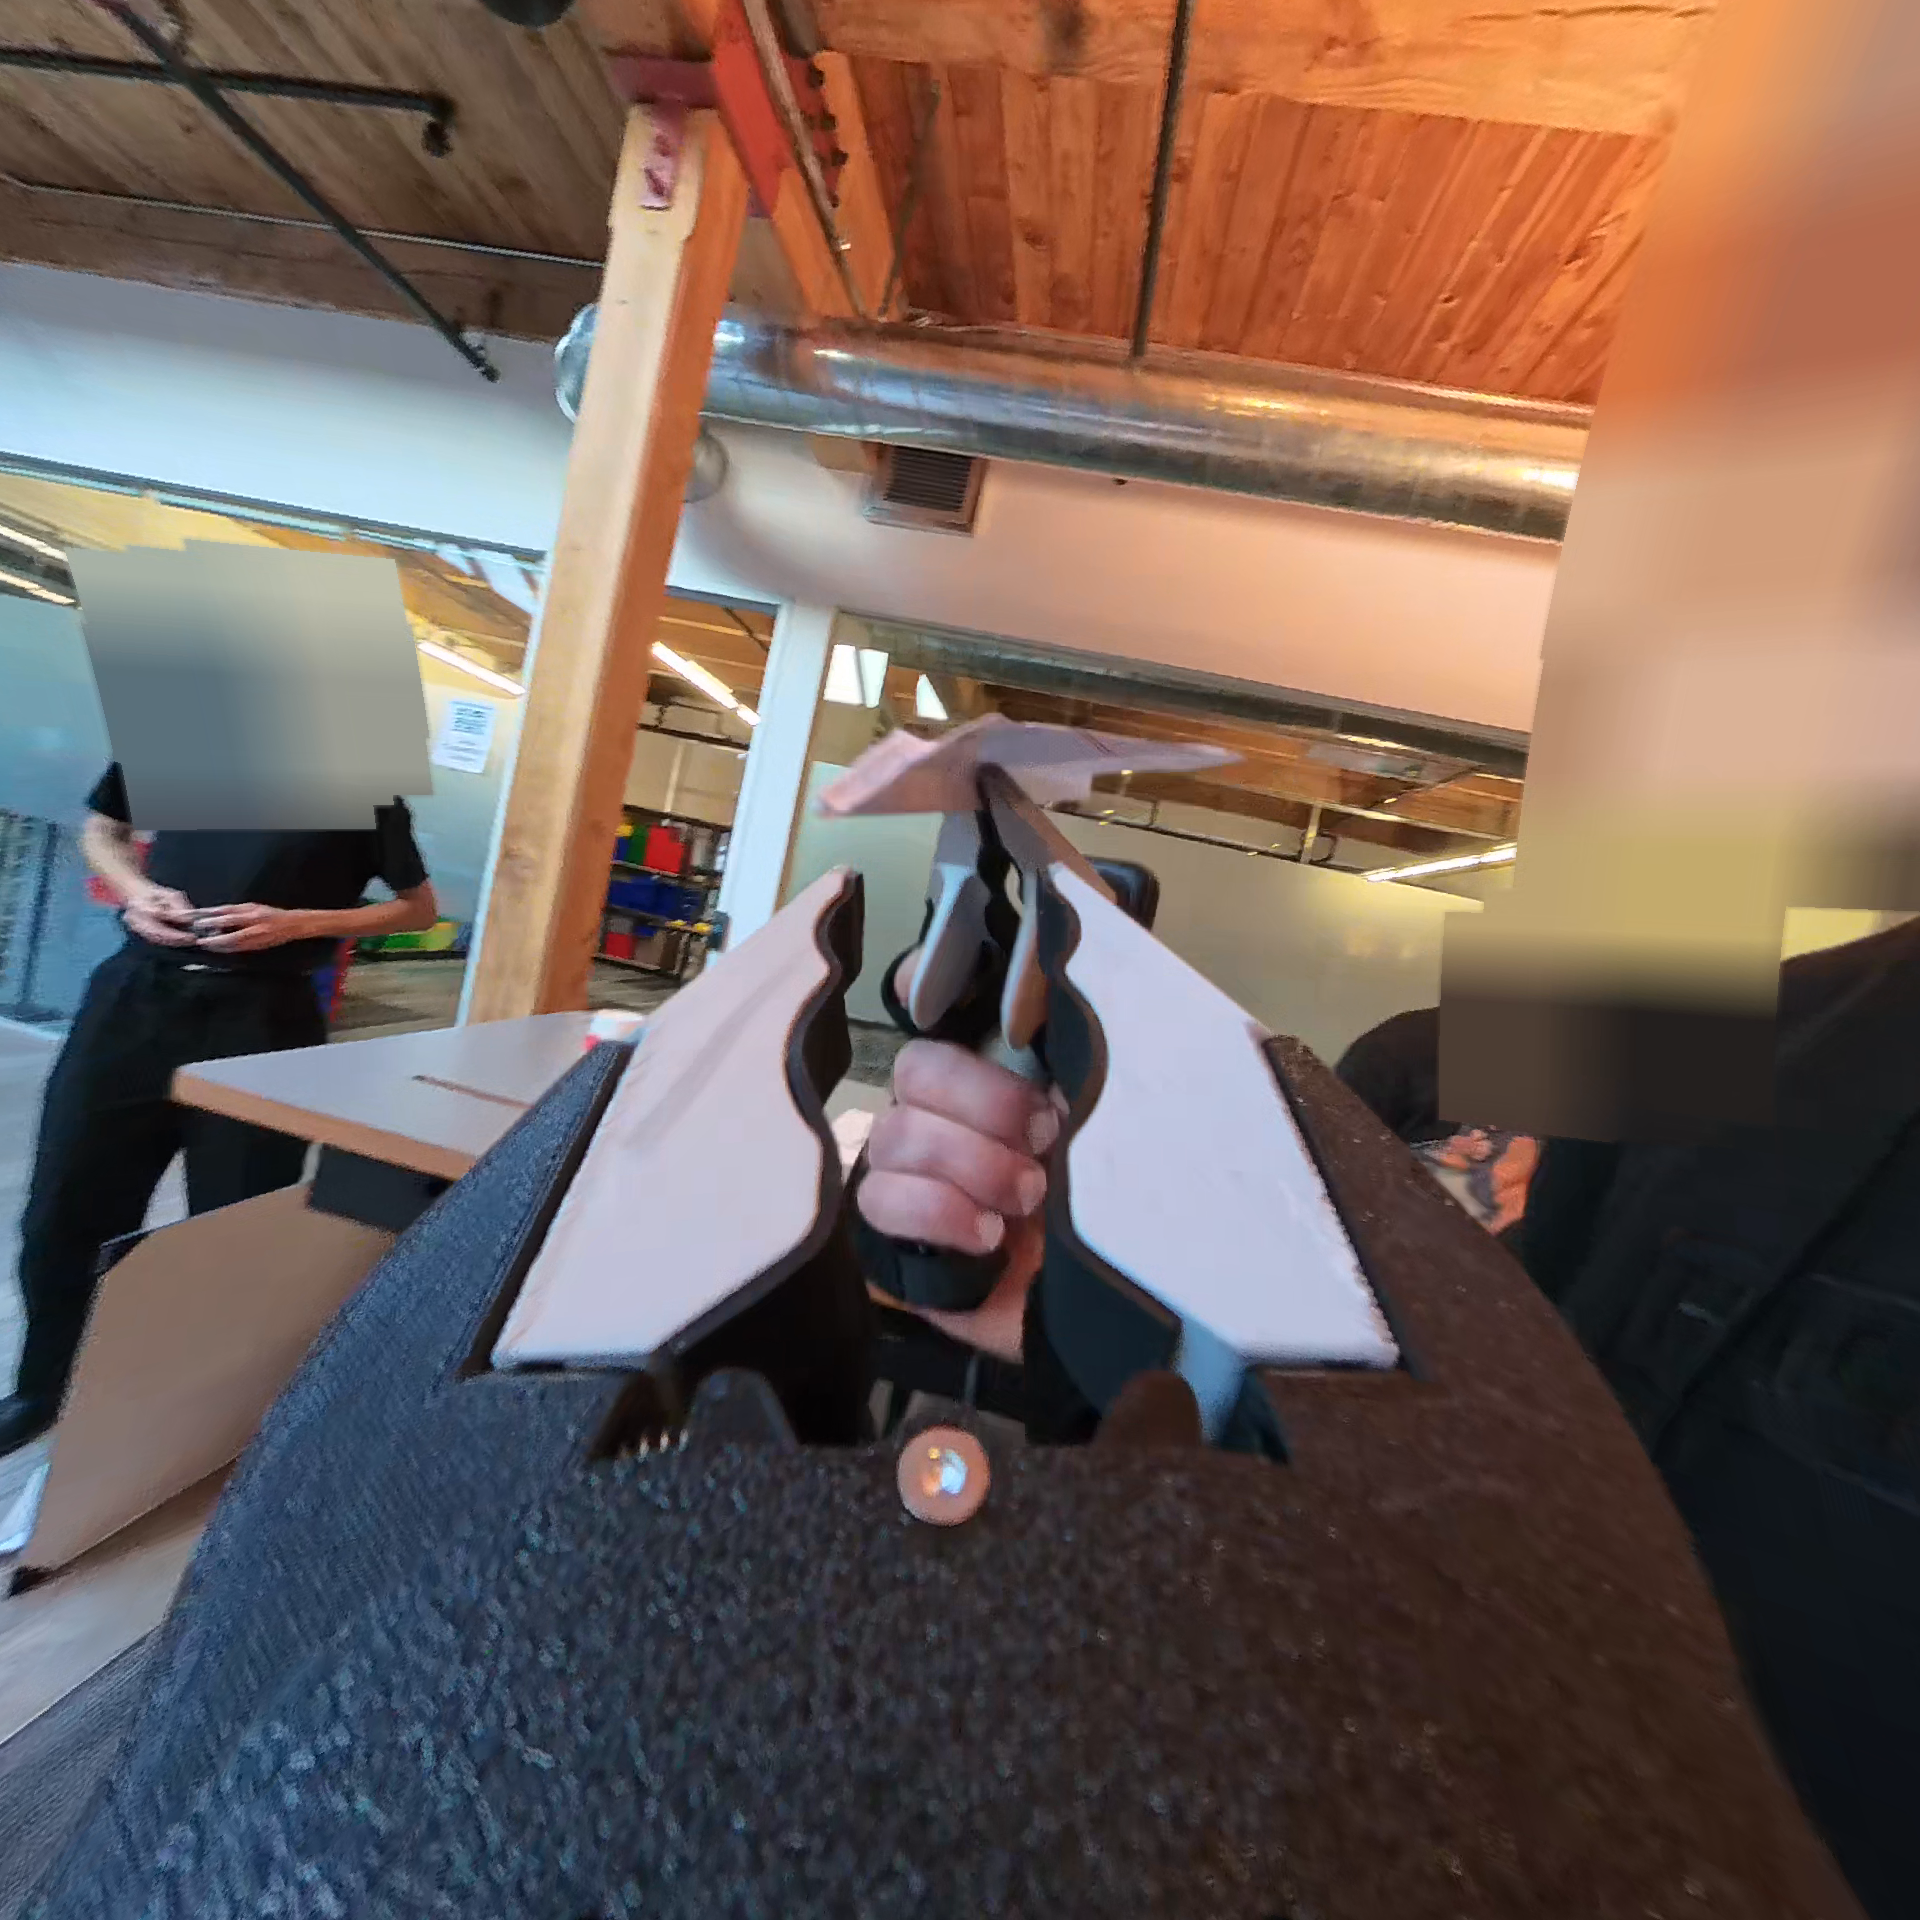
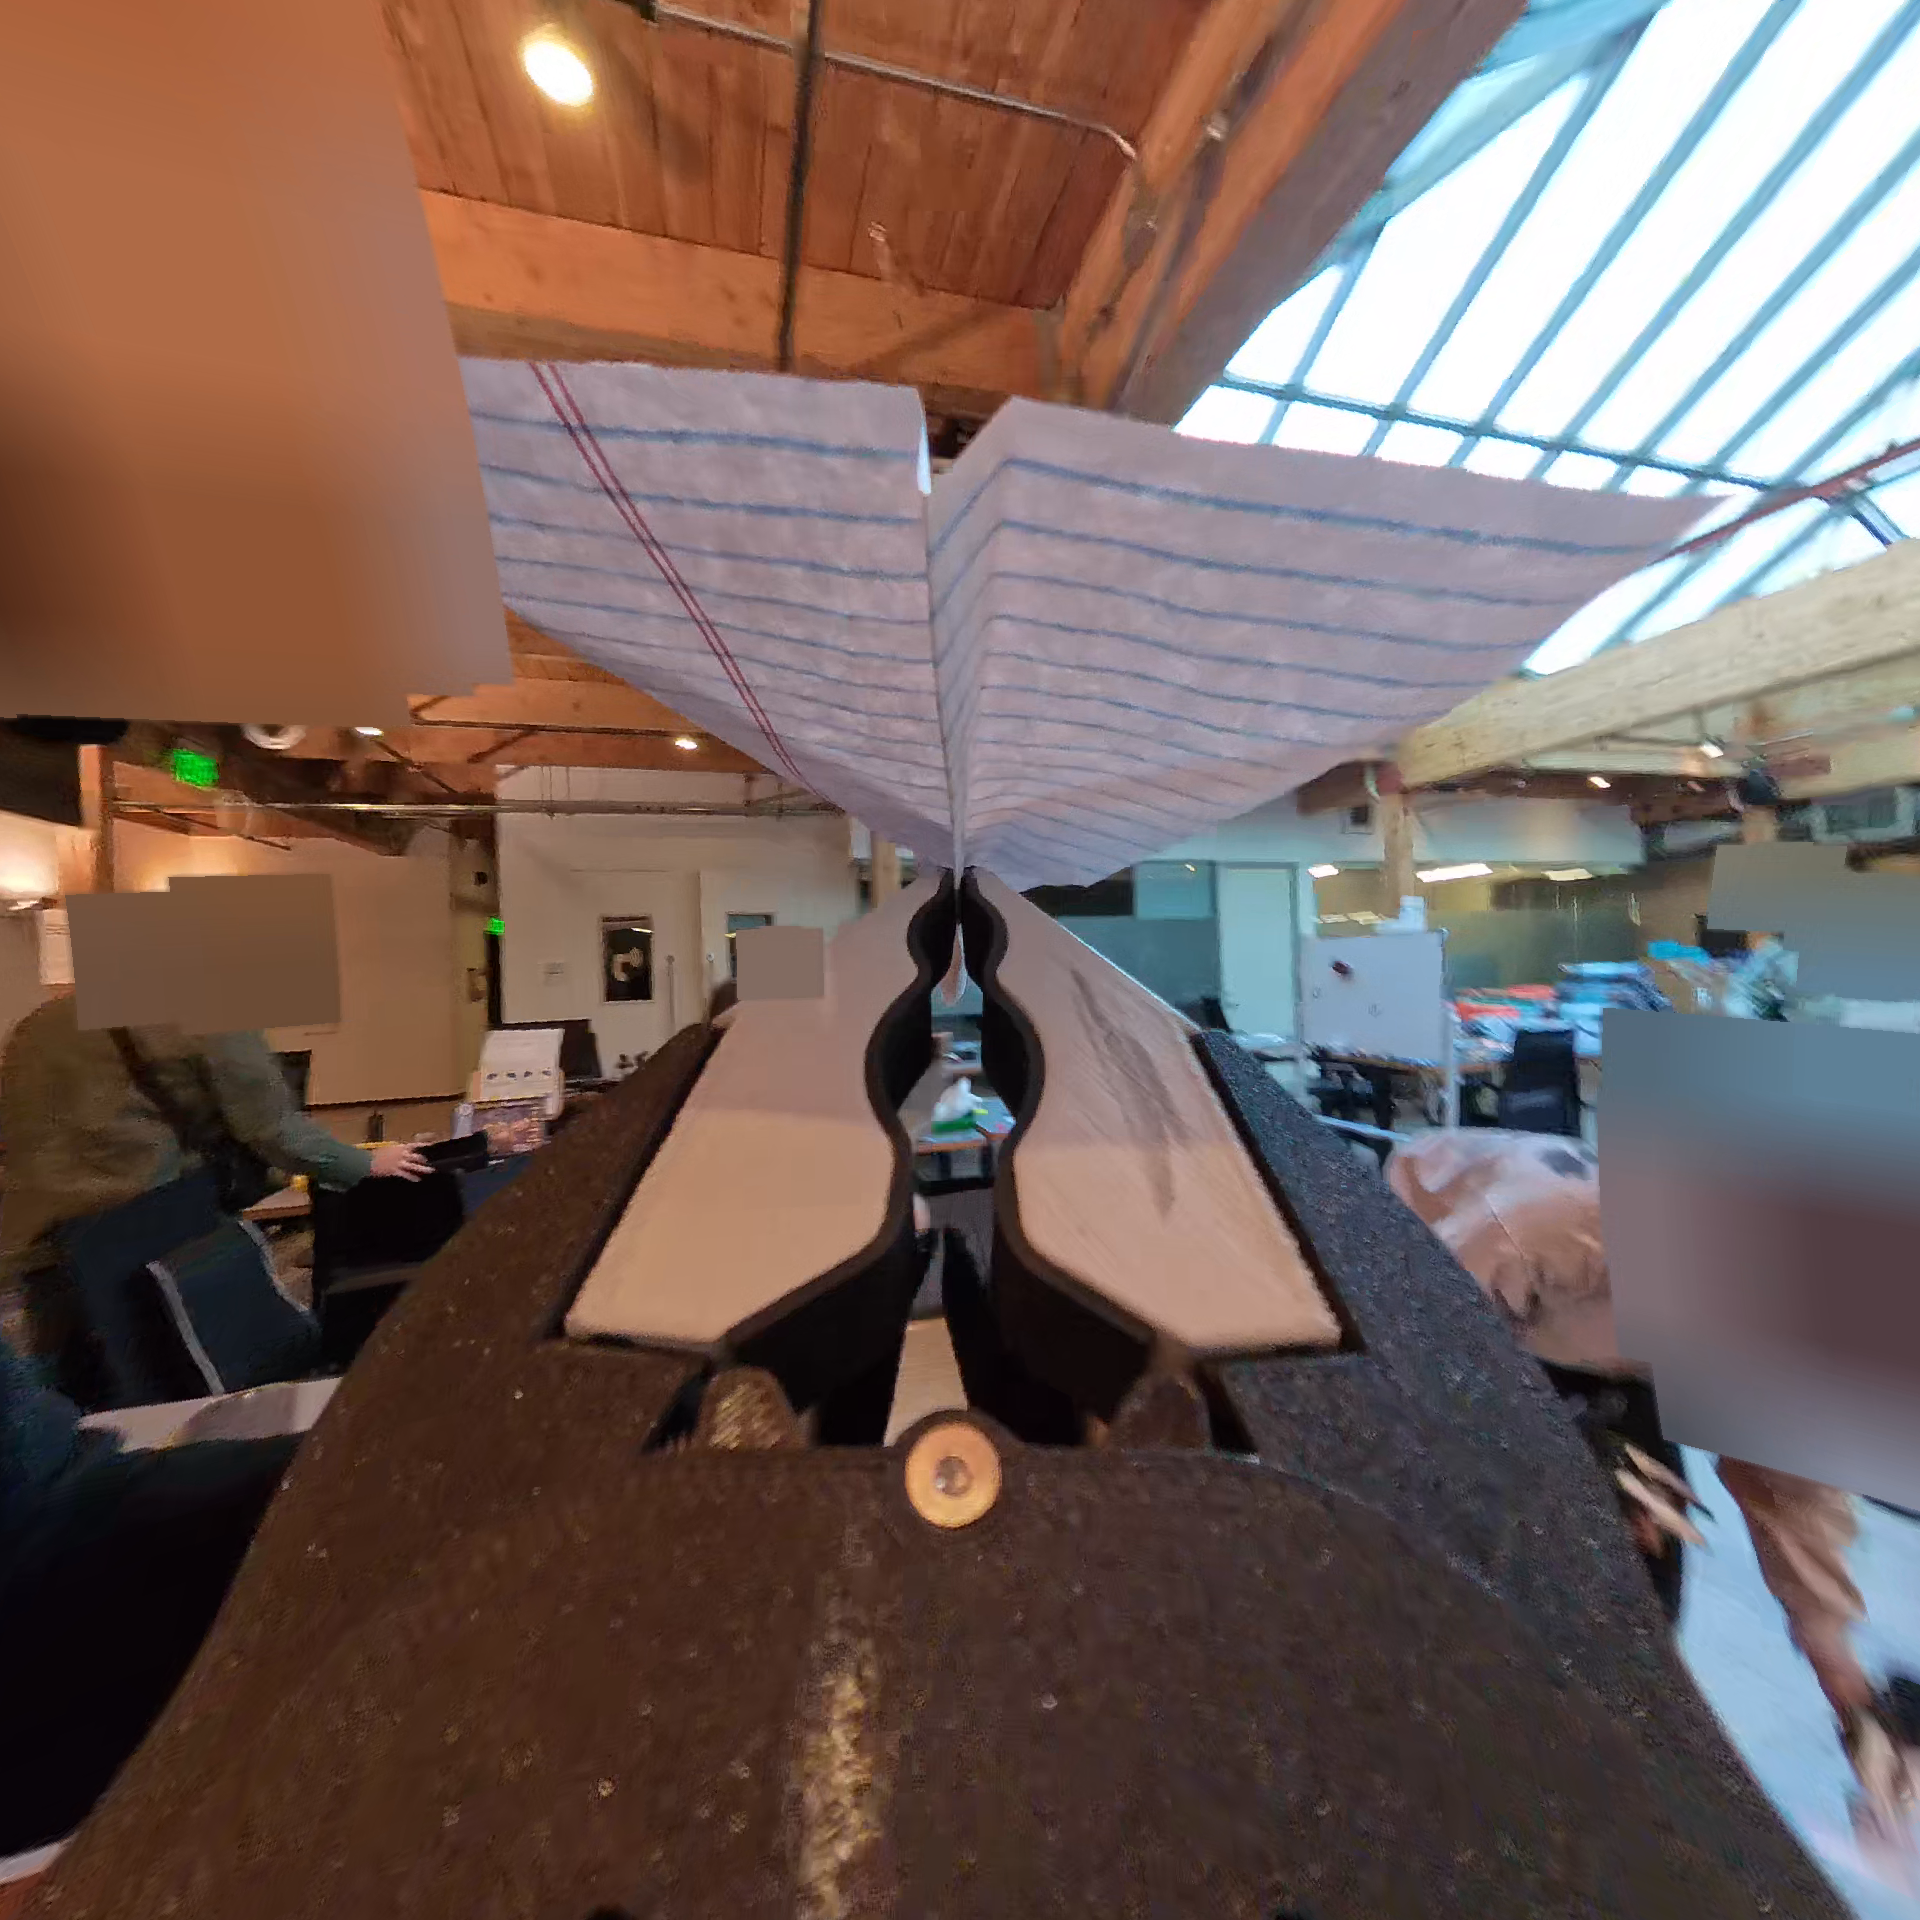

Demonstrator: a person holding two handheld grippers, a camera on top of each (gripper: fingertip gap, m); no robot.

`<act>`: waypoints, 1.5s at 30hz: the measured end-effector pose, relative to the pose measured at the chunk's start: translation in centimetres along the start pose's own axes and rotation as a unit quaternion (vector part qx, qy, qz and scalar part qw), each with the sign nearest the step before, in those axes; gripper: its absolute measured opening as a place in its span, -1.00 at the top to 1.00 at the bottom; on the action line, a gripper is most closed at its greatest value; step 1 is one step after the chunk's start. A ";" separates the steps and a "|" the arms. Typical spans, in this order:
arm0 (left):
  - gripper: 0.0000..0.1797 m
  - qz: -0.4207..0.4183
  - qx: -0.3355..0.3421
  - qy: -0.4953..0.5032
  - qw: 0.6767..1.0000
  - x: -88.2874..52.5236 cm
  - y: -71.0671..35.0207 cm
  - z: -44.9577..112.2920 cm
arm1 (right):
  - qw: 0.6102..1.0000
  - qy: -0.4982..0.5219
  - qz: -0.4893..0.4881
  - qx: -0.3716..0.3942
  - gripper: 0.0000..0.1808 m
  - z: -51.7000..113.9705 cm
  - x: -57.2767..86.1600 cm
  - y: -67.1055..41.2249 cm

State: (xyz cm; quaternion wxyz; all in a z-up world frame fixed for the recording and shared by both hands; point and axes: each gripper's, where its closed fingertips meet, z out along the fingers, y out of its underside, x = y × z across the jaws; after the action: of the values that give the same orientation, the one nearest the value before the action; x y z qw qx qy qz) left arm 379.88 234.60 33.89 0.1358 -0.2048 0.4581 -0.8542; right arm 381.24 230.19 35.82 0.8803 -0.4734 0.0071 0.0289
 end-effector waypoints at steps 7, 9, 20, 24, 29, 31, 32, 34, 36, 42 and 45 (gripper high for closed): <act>0.65 0.041 -0.030 -0.098 0.994 -12.9 1.1 0.4 | 0.968 0.133 -0.183 -0.105 1.00 2.4 18.8 3.4; 0.64 0.025 -0.026 -0.132 0.991 -17.1 1.4 0.6 | 0.944 0.156 -0.246 -0.158 1.00 3.5 24.0 4.7; 0.88 0.056 -0.041 -0.240 0.968 -32.0 0.9 -0.3 | 0.919 0.162 -0.285 -0.218 1.00 10.1 41.9 8.8; 0.89 0.066 -0.037 -0.265 0.961 -36.6 -0.8 -2.6 | 0.932 0.151 -0.272 -0.188 1.00 13.3 45.4 9.0; 0.85 0.087 -0.017 -0.278 0.957 -42.9 -4.9 -6.7 | 0.940 0.139 -0.285 -0.126 1.00 18.8 49.4 7.1; 0.85 0.102 -0.008 -0.277 0.955 -45.7 -7.1 -8.4 | 0.947 0.127 -0.280 -0.093 1.00 21.3 50.8 6.4; 0.85 0.107 -0.004 -0.277 0.955 -47.2 -8.2 -9.2 | 0.950 0.122 -0.276 -0.076 1.00 22.5 51.6 6.1; 0.85 0.105 0.016 -0.279 0.954 -50.4 -10.9 -10.8 | 0.961 0.115 -0.248 -0.039 1.00 24.8 53.6 5.7; 0.84 0.107 0.028 -0.272 0.956 -53.2 -13.6 -11.5 | 0.965 0.119 -0.230 -0.028 1.00 27.0 56.3 6.3; 0.83 0.133 0.034 -0.248 0.959 -61.3 -18.8 -11.4 | 0.957 0.139 -0.253 -0.008 1.00 32.0 62.1 7.0; 0.84 0.133 0.040 -0.239 0.961 -65.0 -20.3 -11.1 | 0.943 0.146 -0.300 0.006 1.00 33.8 63.1 4.0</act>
State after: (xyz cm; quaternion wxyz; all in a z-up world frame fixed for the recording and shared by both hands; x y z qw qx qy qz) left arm 430.92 280.97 30.77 0.3618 -0.3350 0.4009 -0.7721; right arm 443.49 263.35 48.65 0.8403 -0.4473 -0.0066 -0.3061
